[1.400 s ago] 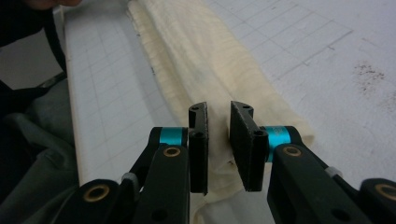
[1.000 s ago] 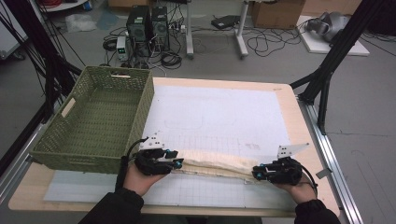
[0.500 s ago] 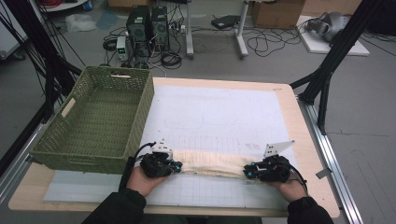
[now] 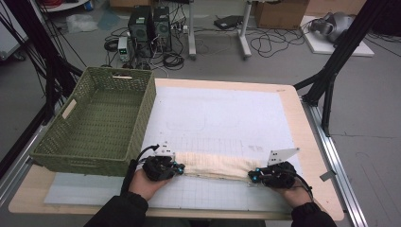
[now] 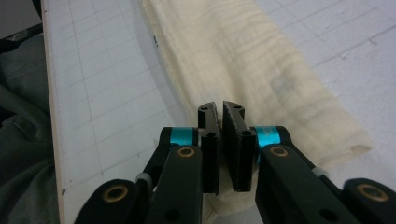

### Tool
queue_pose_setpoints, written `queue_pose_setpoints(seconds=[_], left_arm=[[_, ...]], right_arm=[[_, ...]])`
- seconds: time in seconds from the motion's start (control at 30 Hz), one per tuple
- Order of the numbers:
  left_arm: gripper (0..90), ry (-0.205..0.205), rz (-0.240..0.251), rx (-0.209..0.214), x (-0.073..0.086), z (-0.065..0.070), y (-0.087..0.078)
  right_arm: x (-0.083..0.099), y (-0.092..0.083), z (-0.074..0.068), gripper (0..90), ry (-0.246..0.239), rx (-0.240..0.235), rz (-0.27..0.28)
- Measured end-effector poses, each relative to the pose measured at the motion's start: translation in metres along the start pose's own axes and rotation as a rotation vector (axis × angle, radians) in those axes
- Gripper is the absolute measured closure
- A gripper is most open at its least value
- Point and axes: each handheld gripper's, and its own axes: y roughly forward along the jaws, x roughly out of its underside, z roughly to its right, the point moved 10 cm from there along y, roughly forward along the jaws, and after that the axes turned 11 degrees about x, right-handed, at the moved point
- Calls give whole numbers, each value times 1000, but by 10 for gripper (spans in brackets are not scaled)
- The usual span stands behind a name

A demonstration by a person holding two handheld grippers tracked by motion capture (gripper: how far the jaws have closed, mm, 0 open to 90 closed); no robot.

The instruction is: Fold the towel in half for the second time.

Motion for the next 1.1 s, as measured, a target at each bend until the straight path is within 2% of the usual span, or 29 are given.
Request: queue_pose_setpoints(seconds=[0.17, 0.23, 0.3, 0.37, 0.4, 0.53, 0.6, 0.67, 0.77, 0.83, 0.93, 1.0, 1.1], left_arm=[[881, -13, 77, -12, -13, -1, -12], [882, -8, 94, -29, -17, -3, -17], [882, -7, 92, -30, -18, -3, -18], [882, 8, 80, -53, -14, -5, -19], [881, 3, 75, -51, -12, -5, -18], [878, -18, 0, -50, 8, -7, -5], [868, -15, 13, -42, 8, -6, -4], [804, -12, 30, -26, 3, -4, -8], [750, 2, 84, -19, -11, 0, -18], [743, 16, 109, -26, -20, 0, -22], [744, 25, 111, -52, -28, -4, -20], [746, 24, 89, -63, -26, -7, -14], [740, 16, 32, -71, -14, -11, -5]], right_arm=[[-12, -11, 2, 863, 17, 6, 65], [-16, -15, 0, 866, 21, -1, 82], [-18, -16, -2, 866, 14, -2, 96], [-18, -18, -7, 866, 16, -15, 93], [-16, -18, -10, 866, 14, -22, 86], [0, -7, -17, 866, 1, -40, 16], [7, 0, -18, 862, 1, -47, -14], [5, -2, -18, 806, 12, -60, -3], [-8, -13, -17, 740, 28, -71, 60], [-20, -22, -12, 729, 42, -62, 124], [-28, -20, 2, 681, 57, 8, 149], [-26, -11, 10, 644, 70, 40, 123], [-12, 4, 14, 635, 42, 61, 49]])
